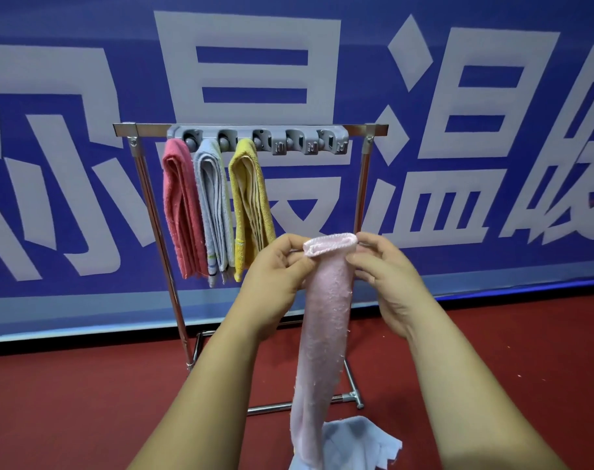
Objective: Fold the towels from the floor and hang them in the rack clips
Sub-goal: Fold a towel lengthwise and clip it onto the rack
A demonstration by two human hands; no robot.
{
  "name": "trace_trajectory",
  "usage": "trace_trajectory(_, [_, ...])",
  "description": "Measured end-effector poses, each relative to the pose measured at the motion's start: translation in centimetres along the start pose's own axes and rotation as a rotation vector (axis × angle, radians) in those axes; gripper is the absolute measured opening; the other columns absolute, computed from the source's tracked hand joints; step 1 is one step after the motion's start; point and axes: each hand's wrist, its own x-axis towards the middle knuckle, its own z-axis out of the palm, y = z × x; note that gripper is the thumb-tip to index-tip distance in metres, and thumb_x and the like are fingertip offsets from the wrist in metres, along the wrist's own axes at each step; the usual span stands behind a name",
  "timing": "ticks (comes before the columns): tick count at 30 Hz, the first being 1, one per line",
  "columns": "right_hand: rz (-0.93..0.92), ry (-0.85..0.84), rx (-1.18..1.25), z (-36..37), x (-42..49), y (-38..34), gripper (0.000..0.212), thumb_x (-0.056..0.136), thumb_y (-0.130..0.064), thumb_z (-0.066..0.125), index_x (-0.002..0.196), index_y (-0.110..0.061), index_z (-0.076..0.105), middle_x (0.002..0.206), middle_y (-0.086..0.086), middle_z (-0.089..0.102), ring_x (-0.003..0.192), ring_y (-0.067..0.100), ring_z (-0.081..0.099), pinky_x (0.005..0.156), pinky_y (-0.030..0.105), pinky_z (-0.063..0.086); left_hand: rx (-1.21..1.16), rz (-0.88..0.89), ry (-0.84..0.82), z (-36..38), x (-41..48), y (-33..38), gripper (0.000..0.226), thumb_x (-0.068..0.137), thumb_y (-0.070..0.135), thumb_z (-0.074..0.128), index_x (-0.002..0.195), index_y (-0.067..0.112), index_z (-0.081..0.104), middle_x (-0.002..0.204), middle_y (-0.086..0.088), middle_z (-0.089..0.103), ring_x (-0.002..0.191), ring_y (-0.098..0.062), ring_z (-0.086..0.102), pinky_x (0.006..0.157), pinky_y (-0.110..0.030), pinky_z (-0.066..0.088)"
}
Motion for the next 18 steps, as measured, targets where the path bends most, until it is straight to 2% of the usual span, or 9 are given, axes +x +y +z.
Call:
trace_trajectory(2, [-0.004,-0.164,0.071,-0.1,0.1,0.4,0.034,0.097,-0.015,0.073,0.132,-0.017,0.071,0.125,0.004,0.077,0.123,0.023,0.071,0.111,0.043,0.052,-0.050,-0.016,-0.030,-0.2,0.4,0.2,0.012,0.105,-0.002,0.059,0.110,0.006,0.067,0.094,-0.010,0.079,0.085,-0.017,0.074,0.073,-0.026,0.057])
trace_trajectory(3, [-0.042,-0.177,0.058,-0.1,0.2,0.3,0.028,0.099,-0.013,0.071,0.127,-0.016,0.075,0.123,0.007,0.078,0.122,0.025,0.071,0.108,0.042,0.053,-0.060,-0.018,-0.035,-0.3,0.7,0.3,0.012,0.104,-0.001,0.061,0.110,0.006,0.068,0.097,-0.012,0.079,0.089,-0.020,0.075,0.075,-0.028,0.058])
trace_trajectory(6, [-0.123,-0.082,0.017,0.1,0.5,-0.4,0.014,0.097,-0.011,0.073,0.109,-0.014,0.081,0.110,0.011,0.080,0.108,0.024,0.075,0.097,0.044,0.059,-0.071,-0.028,-0.028,-0.8,1.1,0.2,0.012,0.104,0.003,0.064,0.113,0.007,0.070,0.106,-0.013,0.079,0.100,-0.024,0.075,0.081,-0.034,0.060])
trace_trajectory(10, [-0.163,-0.011,-0.017,0.3,0.5,-1.8,0.007,0.095,-0.011,0.077,0.098,-0.015,0.081,0.101,0.011,0.080,0.092,0.019,0.074,0.074,0.032,0.062,-0.056,-0.030,-0.011,-0.9,1.4,0.6,0.010,0.104,0.008,0.066,0.108,0.014,0.073,0.101,-0.004,0.080,0.095,-0.016,0.075,0.074,-0.030,0.060])
trace_trajectory(14, [-0.203,0.025,-0.057,0.7,0.7,-2.8,0.009,0.095,-0.014,0.076,0.097,-0.019,0.083,0.096,0.006,0.081,0.090,0.018,0.074,0.075,0.037,0.060,-0.080,-0.026,-0.002,-0.9,1.6,0.8,0.008,0.101,0.008,0.070,0.108,0.010,0.073,0.096,-0.005,0.078,0.089,-0.016,0.074,0.070,-0.029,0.060])
trace_trajectory(18, [-0.184,0.011,-0.054,0.5,0.4,-3.4,0.012,0.099,-0.020,0.073,0.100,-0.019,0.085,0.097,0.006,0.082,0.093,0.023,0.077,0.079,0.044,0.063,-0.094,-0.086,-0.070,-0.9,1.6,0.3,0.014,0.094,0.008,0.078,0.107,0.005,0.072,0.103,-0.012,0.077,0.095,-0.021,0.075,0.078,-0.032,0.062])
